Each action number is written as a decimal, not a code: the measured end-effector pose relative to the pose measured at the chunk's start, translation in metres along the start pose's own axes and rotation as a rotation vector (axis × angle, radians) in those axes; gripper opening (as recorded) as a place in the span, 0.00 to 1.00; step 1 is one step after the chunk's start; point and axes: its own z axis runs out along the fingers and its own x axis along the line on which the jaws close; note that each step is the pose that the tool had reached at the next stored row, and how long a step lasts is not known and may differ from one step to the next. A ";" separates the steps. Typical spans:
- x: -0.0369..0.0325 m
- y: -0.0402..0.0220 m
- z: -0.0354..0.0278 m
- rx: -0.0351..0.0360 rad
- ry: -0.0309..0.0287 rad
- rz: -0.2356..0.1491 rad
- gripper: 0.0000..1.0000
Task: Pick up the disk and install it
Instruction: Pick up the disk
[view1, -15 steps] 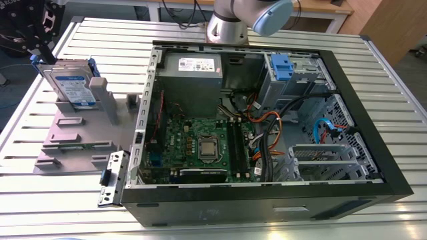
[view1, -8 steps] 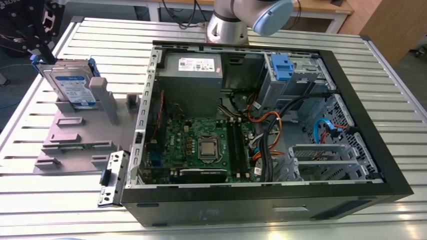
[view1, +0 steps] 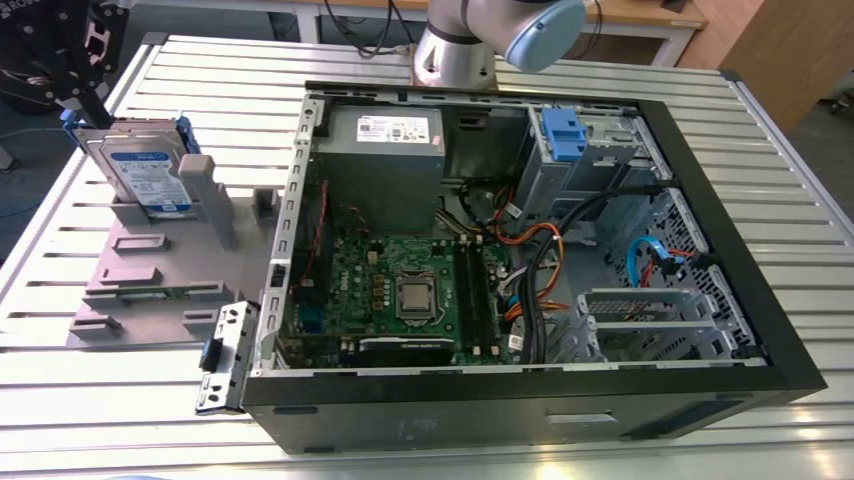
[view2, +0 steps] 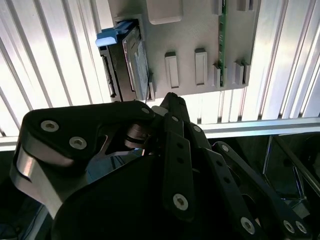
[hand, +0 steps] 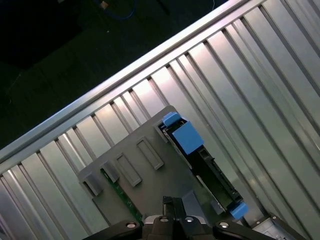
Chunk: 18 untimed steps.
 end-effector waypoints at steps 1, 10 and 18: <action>0.0000 0.0000 0.0000 0.0000 0.0000 -0.002 0.11; 0.0000 0.0000 0.0000 0.0001 0.0002 -0.015 0.11; 0.0000 0.0000 0.0000 0.0001 0.0004 -0.030 0.11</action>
